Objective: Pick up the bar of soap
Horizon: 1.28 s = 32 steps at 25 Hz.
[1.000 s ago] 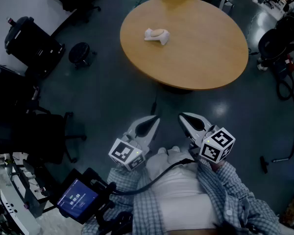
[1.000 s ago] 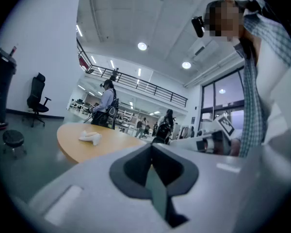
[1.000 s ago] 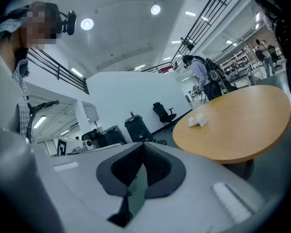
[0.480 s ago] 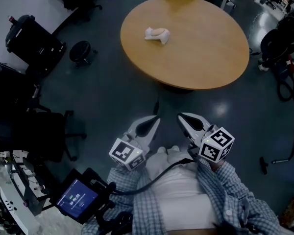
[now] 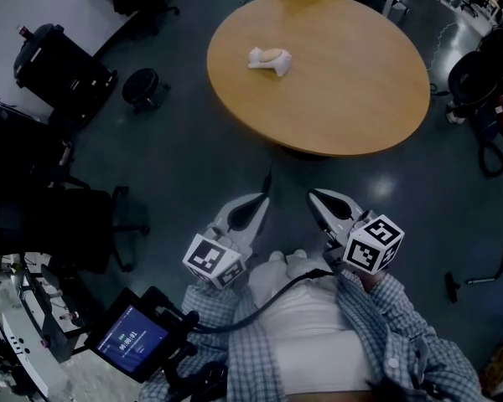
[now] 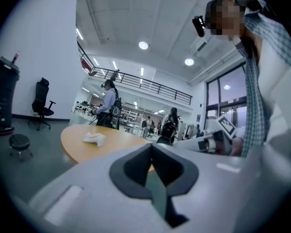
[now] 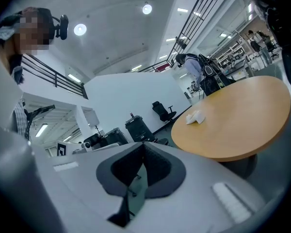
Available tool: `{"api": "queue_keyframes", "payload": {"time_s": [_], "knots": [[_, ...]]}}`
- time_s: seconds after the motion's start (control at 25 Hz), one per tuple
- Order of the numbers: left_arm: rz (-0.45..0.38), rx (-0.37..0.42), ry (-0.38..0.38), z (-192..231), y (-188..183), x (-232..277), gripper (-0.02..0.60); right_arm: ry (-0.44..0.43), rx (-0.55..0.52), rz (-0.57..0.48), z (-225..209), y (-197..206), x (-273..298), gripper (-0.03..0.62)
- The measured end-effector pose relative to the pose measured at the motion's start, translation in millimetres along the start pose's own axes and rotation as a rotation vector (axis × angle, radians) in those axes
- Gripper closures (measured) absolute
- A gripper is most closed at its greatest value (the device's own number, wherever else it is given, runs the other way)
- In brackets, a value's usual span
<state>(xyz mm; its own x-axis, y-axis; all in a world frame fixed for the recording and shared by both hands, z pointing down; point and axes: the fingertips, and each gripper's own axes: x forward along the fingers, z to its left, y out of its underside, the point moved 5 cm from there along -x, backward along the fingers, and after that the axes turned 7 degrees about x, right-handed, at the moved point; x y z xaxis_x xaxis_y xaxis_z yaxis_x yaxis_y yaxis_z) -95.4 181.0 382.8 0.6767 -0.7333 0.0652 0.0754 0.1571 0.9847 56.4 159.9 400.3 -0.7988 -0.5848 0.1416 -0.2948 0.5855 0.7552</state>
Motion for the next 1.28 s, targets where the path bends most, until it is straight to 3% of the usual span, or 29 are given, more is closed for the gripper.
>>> {"api": "queue_keyframes", "payload": {"time_s": [0.32, 0.76, 1.04, 1.28], "knots": [[-0.001, 0.013, -0.060, 0, -3, 8, 0.581, -0.007, -0.016, 0.025, -19, -11, -8, 0.591], [-0.025, 0.042, -0.046, -3, -3, 36, 0.581, -0.008, -0.028, 0.048, -39, -13, -12, 0.591], [-0.027, 0.045, -0.027, 35, -12, 65, 0.581, 0.021, -0.014, 0.028, -55, -30, 14, 0.591], [-0.016, 0.048, 0.013, 92, -19, 103, 0.581, 0.069, 0.007, -0.001, -88, -57, 60, 0.591]]}}
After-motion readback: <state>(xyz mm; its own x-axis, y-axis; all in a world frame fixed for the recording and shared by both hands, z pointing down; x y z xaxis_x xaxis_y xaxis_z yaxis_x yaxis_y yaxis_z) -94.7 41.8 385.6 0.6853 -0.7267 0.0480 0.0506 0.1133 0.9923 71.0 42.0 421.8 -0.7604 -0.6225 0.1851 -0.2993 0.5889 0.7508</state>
